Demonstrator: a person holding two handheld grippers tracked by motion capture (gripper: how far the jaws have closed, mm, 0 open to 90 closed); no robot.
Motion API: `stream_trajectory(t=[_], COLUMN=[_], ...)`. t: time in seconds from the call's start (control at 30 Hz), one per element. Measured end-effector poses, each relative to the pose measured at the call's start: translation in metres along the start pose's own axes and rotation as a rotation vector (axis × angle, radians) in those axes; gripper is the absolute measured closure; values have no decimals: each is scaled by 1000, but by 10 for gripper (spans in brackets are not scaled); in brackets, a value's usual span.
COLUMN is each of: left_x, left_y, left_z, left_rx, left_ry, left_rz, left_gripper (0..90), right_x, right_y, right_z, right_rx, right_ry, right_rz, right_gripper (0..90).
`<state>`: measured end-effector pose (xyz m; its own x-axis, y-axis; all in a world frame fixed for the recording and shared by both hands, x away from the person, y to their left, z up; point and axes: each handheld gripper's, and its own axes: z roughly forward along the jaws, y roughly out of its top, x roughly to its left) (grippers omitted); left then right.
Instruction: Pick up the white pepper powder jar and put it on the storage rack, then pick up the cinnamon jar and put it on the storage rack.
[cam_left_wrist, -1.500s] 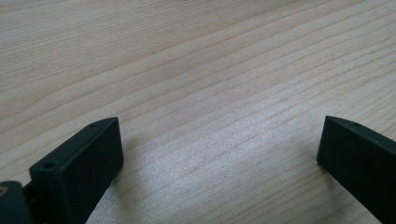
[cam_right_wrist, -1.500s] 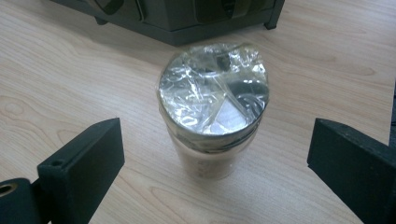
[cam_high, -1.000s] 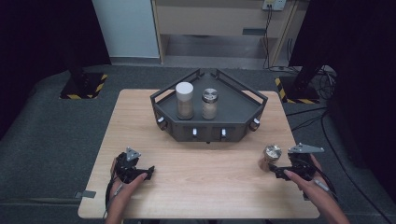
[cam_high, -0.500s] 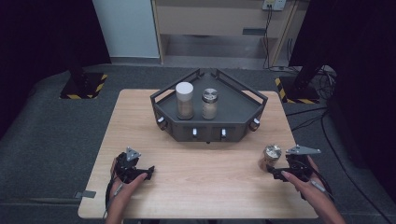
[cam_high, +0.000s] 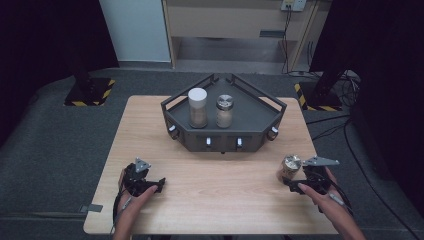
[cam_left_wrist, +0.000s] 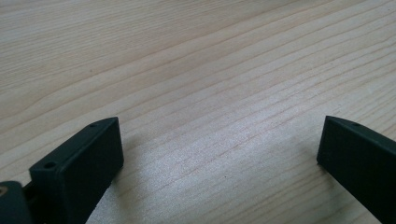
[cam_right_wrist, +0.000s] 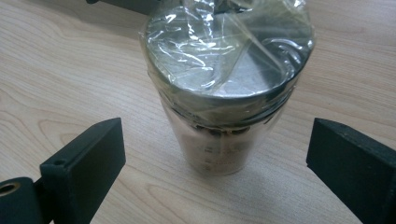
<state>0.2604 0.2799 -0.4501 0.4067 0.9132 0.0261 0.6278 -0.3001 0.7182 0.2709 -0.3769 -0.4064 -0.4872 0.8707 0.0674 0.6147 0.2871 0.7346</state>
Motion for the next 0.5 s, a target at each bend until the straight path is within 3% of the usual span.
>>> stream_trajectory(t=[0.5], left_x=[0], left_y=[0], left_z=[0], left_rx=[0], left_ry=[1], left_rz=[-1], left_gripper=[0], right_x=[1], right_y=[8], right_z=[14], right_rx=[22], right_ry=[-9], right_rz=[-2], right_gripper=[78])
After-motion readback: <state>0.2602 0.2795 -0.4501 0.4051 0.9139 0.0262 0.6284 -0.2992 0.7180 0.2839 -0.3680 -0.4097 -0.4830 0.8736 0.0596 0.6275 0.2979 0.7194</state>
